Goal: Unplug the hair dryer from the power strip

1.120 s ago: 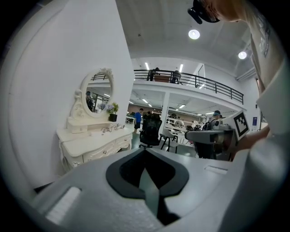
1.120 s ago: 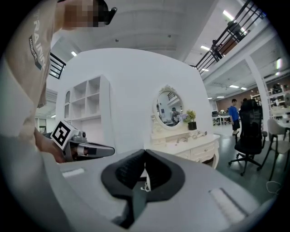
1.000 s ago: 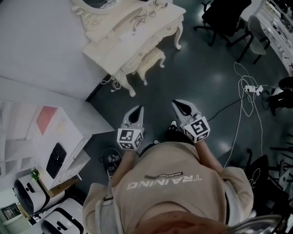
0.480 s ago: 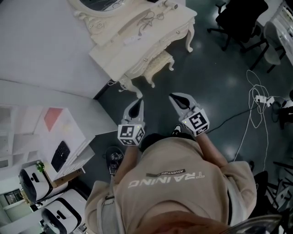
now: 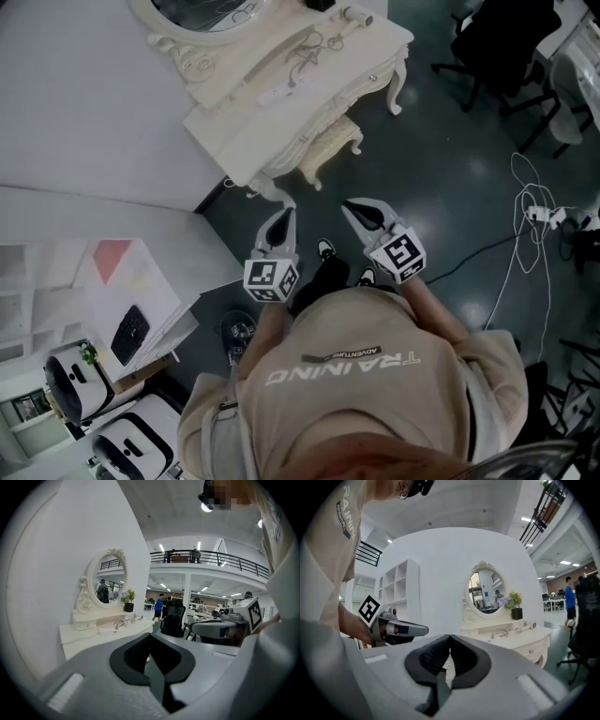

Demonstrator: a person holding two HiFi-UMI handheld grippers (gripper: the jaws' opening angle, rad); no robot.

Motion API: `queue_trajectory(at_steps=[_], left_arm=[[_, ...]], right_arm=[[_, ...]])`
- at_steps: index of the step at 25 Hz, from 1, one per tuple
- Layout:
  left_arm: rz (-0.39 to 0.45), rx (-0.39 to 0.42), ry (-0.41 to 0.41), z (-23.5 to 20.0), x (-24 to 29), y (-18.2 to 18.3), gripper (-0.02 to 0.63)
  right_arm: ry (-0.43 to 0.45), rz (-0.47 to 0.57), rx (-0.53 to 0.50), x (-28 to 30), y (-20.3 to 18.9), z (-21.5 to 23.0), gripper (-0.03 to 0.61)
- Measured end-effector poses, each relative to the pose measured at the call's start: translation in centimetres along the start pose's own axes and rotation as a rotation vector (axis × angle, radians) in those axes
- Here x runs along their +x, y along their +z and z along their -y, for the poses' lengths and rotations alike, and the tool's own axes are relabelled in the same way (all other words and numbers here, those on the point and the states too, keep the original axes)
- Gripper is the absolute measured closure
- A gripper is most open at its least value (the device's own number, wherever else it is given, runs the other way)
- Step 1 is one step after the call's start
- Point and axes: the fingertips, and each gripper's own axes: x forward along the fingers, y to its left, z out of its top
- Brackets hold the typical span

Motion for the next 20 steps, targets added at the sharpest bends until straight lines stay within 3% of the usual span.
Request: queue_trajectory(at_steps=[8, 13, 20], left_arm=[[0.000, -0.004, -0.081, -7.2, 6.2, 2.7, 0.612], [0.016, 0.016, -0.152, -11.9, 9.8, 4.9, 0.612], [-0.018, 0.030, -0.224, -16.2, 13.9, 3.9, 0.612]], right_arm=[[-0.039, -0.029, -0.001, 8.0, 2.3, 2.7, 0.574], [-0.110, -0.014, -0.008, 13.8, 3.9, 5.4, 0.574], [-0.206, -0.035, 0.034, 17.8, 3.8, 8.1, 0.574]])
